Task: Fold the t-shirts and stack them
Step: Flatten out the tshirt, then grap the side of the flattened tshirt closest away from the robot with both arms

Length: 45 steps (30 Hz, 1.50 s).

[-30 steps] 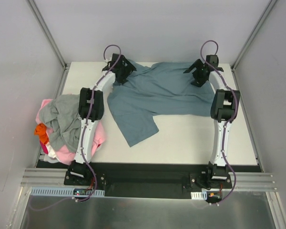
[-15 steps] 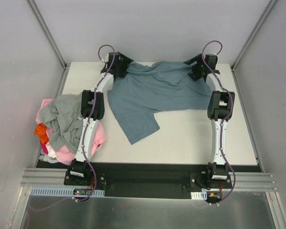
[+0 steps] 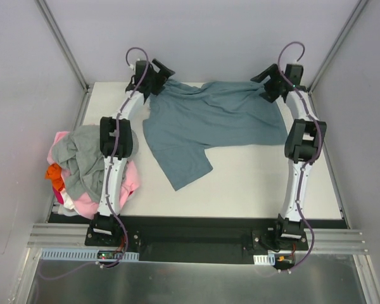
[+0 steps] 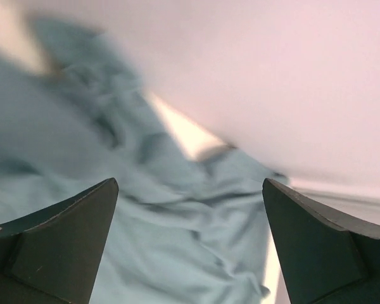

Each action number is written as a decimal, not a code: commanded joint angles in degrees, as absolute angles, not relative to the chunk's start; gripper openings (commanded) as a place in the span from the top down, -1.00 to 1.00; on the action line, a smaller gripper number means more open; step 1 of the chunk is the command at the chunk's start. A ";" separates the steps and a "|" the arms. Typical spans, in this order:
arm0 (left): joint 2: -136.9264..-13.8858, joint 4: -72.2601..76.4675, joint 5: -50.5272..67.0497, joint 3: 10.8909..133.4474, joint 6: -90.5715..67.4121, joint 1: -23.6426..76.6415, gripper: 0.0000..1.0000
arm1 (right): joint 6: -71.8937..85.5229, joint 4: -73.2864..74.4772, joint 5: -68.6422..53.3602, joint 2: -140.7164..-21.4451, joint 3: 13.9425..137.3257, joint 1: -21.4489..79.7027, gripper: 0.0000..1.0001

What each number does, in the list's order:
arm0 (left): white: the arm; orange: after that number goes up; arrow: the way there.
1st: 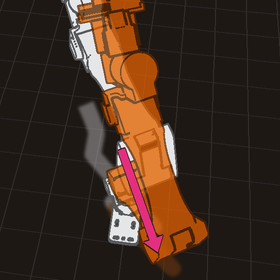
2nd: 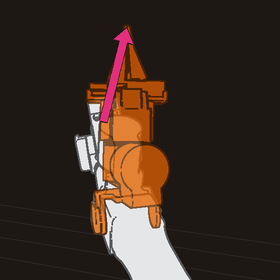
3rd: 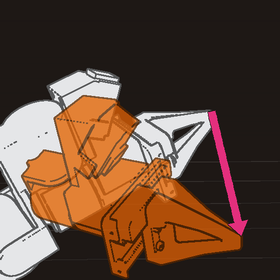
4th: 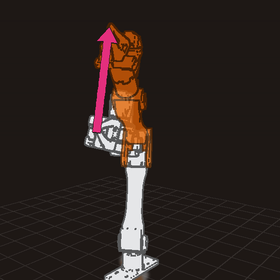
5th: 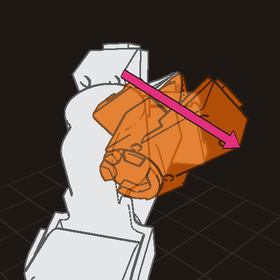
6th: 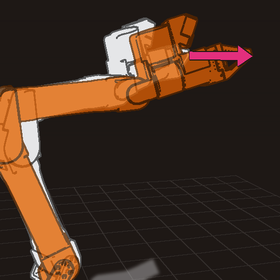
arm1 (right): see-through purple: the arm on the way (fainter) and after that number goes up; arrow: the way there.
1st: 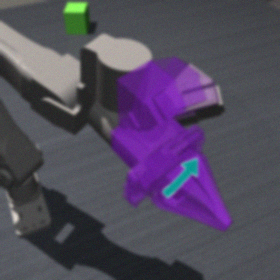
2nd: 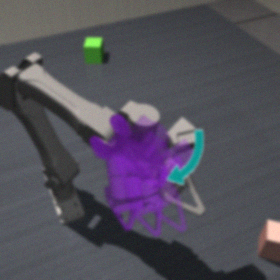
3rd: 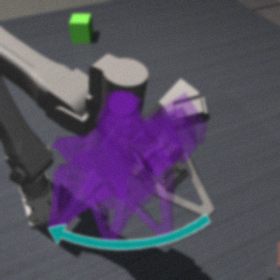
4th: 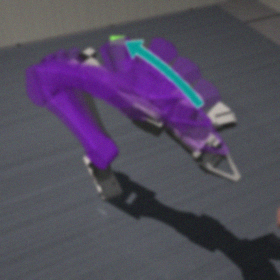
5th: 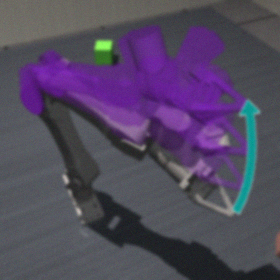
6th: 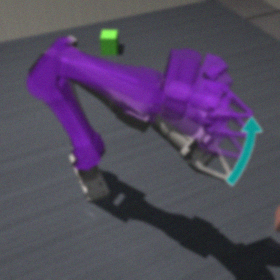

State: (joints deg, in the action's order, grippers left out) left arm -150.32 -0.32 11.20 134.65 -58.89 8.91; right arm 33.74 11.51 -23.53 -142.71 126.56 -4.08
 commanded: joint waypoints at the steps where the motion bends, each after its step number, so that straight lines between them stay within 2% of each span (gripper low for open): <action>1: -131.24 5.27 17.13 131.96 -51.33 8.44 -0.99 | 19.62 18.86 -25.94 -122.89 126.67 -4.39 -0.93; 3: -124.04 5.19 18.45 126.15 -51.15 8.79 -0.99 | 16.37 21.08 -24.53 -115.95 122.55 -4.48 -0.93; 4: -121.32 5.19 18.37 118.73 -51.07 9.14 -0.99 | 15.56 22.31 -22.78 -113.06 119.65 -4.66 -0.93; 7: -110.07 3.88 16.80 103.87 -48.79 11.59 -0.95 | 13.63 23.46 -19.18 -102.42 104.89 -5.44 -0.93; 8: -104.04 2.30 15.05 100.15 -47.82 12.56 -0.95 | 13.28 23.99 -18.73 -100.13 97.46 -5.88 -0.93; 12: -86.87 -6.05 0.74 79.67 -48.68 22.20 -0.93 | 13.71 29.34 -15.04 -87.75 81.89 -8.78 -0.93; 13: -83.62 -6.93 -1.91 71.62 -50.52 23.89 -0.92 | 13.28 31.01 -12.77 -85.89 78.96 -9.66 -0.93; 16: -72.71 -8.96 -10.53 57.55 -61.84 31.60 -0.83 | 13.88 32.43 -11.33 -81.66 69.89 -12.55 -0.93; 19: -66.63 -11.85 -16.86 49.51 -73.19 37.77 -0.74 | 17.39 29.63 -13.71 -80.69 63.47 -15.72 -0.93; 23: -66.09 -22.83 -21.53 47.38 -87.93 43.57 -0.62 | 20.47 26.64 -12.13 -82.35 61.26 -16.17 -0.93; 27: -69.51 -32.06 -19.34 45.79 -98.16 46.23 -0.54 | 24.16 22.16 -12.65 -86.03 60.29 -16.17 -0.93; 31: -73.21 -34.71 -15.47 45.61 -100.02 47.28 -0.49 | 23.82 22.41 -11.78 -89.03 62.40 -16.26 -0.97; 37: -75.84 -37.09 -16.00 44.83 -104.32 50.62 -0.35 | 22.15 23.99 -8.61 -89.74 64.42 -16.43 -0.89; 43: -83.74 -37.53 -15.73 48.60 -103.09 50.98 -0.21 | 21.27 24.17 -8.35 -90.09 64.07 -16.52 -0.80; 45: -84.90 -37.53 -15.47 48.60 -103.62 51.06 -0.12 | 20.92 24.26 -8.18 -89.83 64.07 -16.61 -0.80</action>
